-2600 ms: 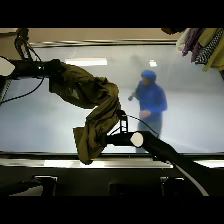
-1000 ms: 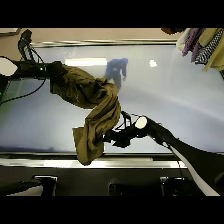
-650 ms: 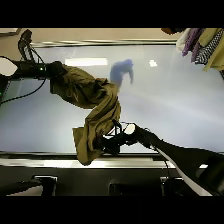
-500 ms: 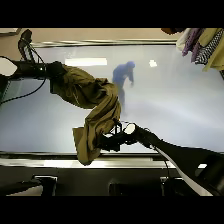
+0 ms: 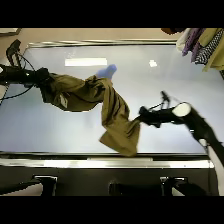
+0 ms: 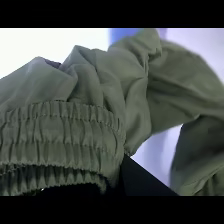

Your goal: Fold the clothes and pants, and hang the long-sleeved shirts on hangers.

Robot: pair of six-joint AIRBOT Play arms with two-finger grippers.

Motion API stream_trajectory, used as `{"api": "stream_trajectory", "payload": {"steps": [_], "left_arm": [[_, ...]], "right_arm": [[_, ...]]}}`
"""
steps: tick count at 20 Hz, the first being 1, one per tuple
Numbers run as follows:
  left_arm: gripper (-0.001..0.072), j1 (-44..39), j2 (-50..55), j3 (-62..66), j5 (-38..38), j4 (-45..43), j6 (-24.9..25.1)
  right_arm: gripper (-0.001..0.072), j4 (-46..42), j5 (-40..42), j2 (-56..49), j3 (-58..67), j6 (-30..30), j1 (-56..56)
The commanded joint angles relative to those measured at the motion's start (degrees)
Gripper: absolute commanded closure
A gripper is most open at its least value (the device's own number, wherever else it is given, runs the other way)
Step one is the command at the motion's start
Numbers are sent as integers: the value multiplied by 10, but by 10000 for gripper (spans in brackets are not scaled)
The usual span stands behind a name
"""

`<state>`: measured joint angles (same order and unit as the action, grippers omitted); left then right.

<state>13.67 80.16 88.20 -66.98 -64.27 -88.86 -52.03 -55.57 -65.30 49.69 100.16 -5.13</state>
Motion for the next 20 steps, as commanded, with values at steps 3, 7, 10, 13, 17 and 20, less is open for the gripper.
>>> {"api": "stream_trajectory", "payload": {"steps": [3,7,10,13,17,20], "left_arm": [[675,18,0,-50,-41,-12,19],[676,18,0,-62,-35,-84,18],[676,18,0,-62,-4,-150,-23],[676,18,1,-62,46,-176,-38],[675,11,10,-62,79,-173,-37],[635,10,18,-63,80,-173,-37]], "right_arm": [[684,-151,-26,61,108,6,191],[683,-281,-13,42,202,45,218],[683,-296,-8,10,214,64,218],[665,-278,2,-38,214,93,217],[616,-153,44,-98,214,65,217],[240,-117,43,-111,215,55,219]]}}
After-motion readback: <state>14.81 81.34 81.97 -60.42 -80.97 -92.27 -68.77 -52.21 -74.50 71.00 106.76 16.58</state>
